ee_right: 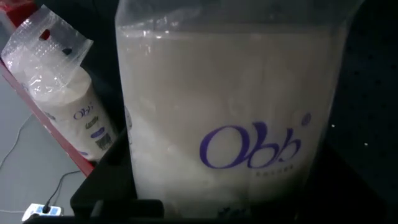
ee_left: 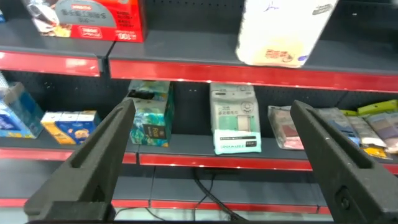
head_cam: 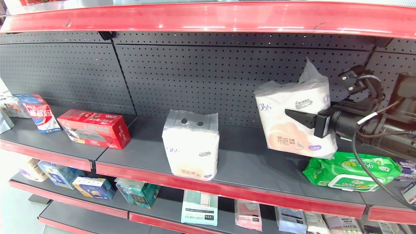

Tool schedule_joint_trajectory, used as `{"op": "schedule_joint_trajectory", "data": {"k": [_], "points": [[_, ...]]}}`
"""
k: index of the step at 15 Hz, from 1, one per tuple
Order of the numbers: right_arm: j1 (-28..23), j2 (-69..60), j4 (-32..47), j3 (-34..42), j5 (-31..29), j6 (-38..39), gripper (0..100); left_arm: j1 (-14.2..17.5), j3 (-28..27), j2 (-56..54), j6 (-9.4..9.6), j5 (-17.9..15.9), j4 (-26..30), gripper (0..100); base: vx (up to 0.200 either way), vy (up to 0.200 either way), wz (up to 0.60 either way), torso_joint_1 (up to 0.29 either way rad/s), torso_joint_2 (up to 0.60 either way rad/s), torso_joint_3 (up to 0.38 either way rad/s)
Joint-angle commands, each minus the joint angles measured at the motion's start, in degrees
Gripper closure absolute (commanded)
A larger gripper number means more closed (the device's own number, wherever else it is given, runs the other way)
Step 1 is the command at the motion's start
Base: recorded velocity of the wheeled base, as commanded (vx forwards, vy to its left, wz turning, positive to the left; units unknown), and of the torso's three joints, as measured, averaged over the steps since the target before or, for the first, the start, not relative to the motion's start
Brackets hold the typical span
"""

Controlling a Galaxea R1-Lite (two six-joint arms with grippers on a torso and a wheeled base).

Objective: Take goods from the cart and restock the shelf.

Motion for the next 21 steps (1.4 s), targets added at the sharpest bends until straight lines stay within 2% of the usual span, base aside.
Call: {"op": "schedule_joint_trajectory", "data": {"k": [1, 3, 8, 12, 17, 18, 19, 20, 21], "points": [[0.05, 3.07, 0.08, -1.07, 0.21, 0.07, 100, 0.0, -0.03, 0.08, -0.04, -1.72, -0.01, 0, 0.0, 0.0, 0.0, 0.0, 0.0, 0.0], [0.05, 3.07, 0.08, -0.89, 0.47, 0.07, 100, 0.0, -0.03, 0.08, 0.14, -4.36, -0.01, 0, 0.0, 0.0, 0.0, 0.0, 0.0, 0.0], [0.05, 3.16, 0.08, -0.89, 0.39, -0.02, 100, 0.0, -0.03, 0.08, 0.4, -3.57, -0.01, 0, 0.0, 0.0, 0.0, 0.0, 0.0, 0.0], [0.05, 3.16, 0.08, -0.54, 0.39, -0.02, 100, -0.08, 0.32, 0.96, 0.58, -11.57, -0.71, 0, 0.0, 0.0, 0.0, 0.0, 0.0, 0.0], [0.05, 3.16, 0.08, -0.89, 0.39, -0.11, 100, -1.05, 0.58, 3.15, -0.91, -12.01, -1.59, 0, 0.0, 0.0, 0.0, 0.0, 0.0, 0.0], [0.05, 3.16, 0.08, -0.89, 0.39, -0.11, 100, -1.75, 0.58, 3.95, -1.18, -13.41, -1.68, 0, 0.0, 0.0, 0.0, 0.0, 0.0, 0.0], [0.05, 3.16, 0.08, -0.89, 0.39, -0.11, 100, -1.93, 0.58, 4.03, -1.09, -16.31, -1.68, 0, 0.0, 0.0, 0.0, 0.0, 0.0, 0.0], [-0.04, 3.16, 0.08, -0.89, 0.39, -0.11, 100, -1.93, 0.58, 4.03, -0.56, -18.34, -1.68, 0, 0.0, 0.0, 0.0, 0.0, 0.0, 0.0], [0.05, 3.16, 0.08, -0.98, 0.39, -0.11, 100, -1.84, 0.58, 3.77, 0.14, -18.42, -1.59, 0, 0.0, 0.0, 0.0, 0.0, 0.0, 0.0]]}}
